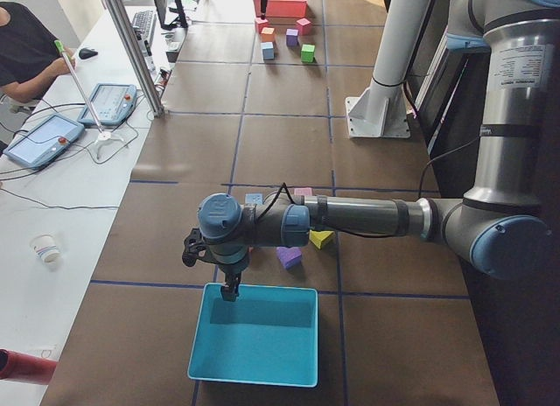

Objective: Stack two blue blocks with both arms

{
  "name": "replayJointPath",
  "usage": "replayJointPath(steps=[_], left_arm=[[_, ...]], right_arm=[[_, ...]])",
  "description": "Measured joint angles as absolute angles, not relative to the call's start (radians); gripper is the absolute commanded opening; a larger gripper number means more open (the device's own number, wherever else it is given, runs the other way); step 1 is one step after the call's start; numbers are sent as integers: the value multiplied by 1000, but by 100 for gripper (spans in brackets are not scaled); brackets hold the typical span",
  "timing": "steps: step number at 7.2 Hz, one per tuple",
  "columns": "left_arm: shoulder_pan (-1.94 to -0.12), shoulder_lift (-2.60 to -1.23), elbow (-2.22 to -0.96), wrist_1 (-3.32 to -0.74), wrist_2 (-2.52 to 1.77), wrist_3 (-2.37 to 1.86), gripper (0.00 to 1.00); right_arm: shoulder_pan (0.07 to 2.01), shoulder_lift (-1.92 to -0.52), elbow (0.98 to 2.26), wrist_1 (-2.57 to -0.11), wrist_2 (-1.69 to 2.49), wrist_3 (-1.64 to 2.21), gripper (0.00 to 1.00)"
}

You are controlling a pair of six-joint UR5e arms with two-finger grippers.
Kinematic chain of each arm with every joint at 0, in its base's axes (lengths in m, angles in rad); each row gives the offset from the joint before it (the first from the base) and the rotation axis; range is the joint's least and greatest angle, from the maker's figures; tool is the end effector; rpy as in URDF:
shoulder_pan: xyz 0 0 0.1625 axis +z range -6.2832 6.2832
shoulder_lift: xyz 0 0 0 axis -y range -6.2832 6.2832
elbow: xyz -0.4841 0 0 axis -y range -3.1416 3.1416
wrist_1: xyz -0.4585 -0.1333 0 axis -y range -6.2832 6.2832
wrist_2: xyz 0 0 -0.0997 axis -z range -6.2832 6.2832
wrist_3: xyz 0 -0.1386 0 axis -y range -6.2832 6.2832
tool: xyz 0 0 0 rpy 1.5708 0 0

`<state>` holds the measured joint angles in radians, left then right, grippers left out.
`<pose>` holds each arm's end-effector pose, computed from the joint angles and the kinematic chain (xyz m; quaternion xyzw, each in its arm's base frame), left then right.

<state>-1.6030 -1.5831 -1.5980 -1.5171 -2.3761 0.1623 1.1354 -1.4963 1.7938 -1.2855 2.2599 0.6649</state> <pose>-0.0515 -0.5611 0.7259 0.0316 0.3906 0.0570 0.9182 -0.2191 -0.5780 0.5453 0.0614 -0.4172 0.0068 0.9067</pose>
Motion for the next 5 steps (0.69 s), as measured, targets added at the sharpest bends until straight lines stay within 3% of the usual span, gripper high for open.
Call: replayJointPath(steps=[5], left_arm=[[-1603, -1584, -1598, -1517, -2377, 161, 100]], right_arm=[[941, -1449, 1722, -1233, 2136, 698, 100]])
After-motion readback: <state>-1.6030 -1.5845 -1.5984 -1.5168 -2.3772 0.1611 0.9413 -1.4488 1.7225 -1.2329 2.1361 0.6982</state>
